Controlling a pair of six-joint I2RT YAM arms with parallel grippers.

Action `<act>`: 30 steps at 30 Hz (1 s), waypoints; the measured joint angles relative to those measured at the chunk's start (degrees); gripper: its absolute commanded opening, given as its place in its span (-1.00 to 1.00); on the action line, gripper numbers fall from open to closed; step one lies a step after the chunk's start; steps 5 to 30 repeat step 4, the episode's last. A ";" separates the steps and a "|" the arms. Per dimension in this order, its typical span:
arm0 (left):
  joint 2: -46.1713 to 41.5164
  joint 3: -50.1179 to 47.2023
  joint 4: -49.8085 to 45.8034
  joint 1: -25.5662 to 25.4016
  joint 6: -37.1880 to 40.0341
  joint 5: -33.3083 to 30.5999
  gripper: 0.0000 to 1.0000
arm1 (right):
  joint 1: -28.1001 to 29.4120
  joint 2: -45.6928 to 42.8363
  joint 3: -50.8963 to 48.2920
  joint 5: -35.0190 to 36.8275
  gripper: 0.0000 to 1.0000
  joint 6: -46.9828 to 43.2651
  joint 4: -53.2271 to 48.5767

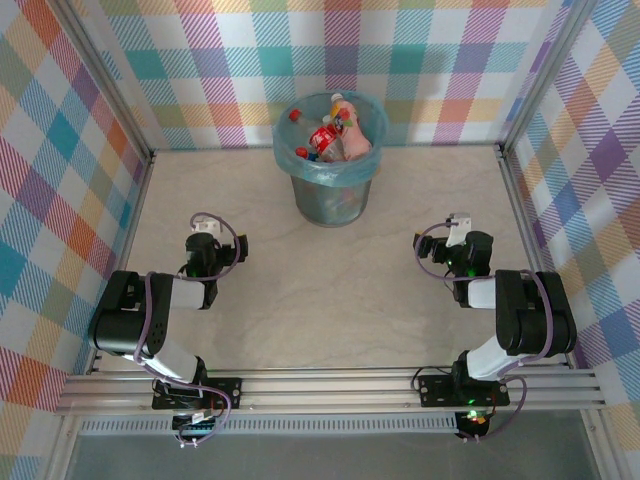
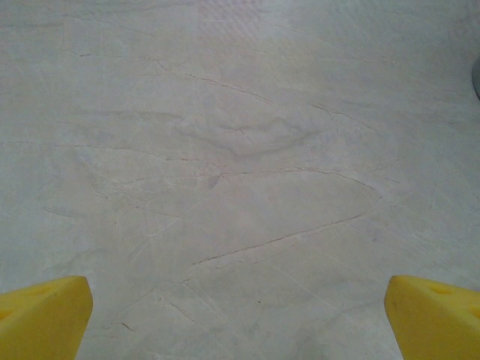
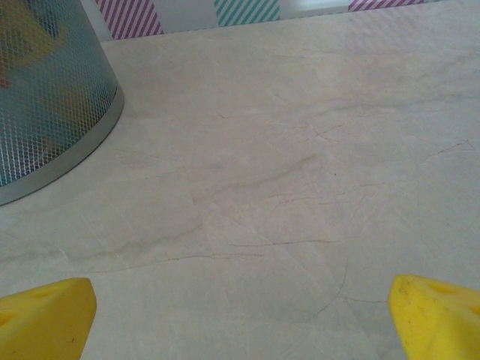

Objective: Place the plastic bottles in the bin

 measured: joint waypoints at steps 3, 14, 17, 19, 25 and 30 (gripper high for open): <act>0.00 0.00 0.00 0.00 0.00 0.33 1.00 | 0.15 0.00 0.02 0.02 0.99 0.00 -0.22; 0.00 0.00 -0.02 0.00 0.00 0.35 1.00 | 0.15 0.00 0.02 0.04 0.99 0.00 -0.28; 0.00 0.00 -0.02 0.00 0.00 0.35 1.00 | 0.15 0.00 0.02 0.04 0.99 0.00 -0.28; 0.00 0.00 -0.02 0.00 0.00 0.35 1.00 | 0.15 0.00 0.02 0.04 0.99 0.00 -0.28; 0.00 0.00 -0.02 0.00 0.00 0.35 1.00 | 0.15 0.00 0.02 0.04 0.99 0.00 -0.28; 0.00 0.00 -0.02 0.00 0.00 0.35 1.00 | 0.15 0.00 0.02 0.04 0.99 0.00 -0.28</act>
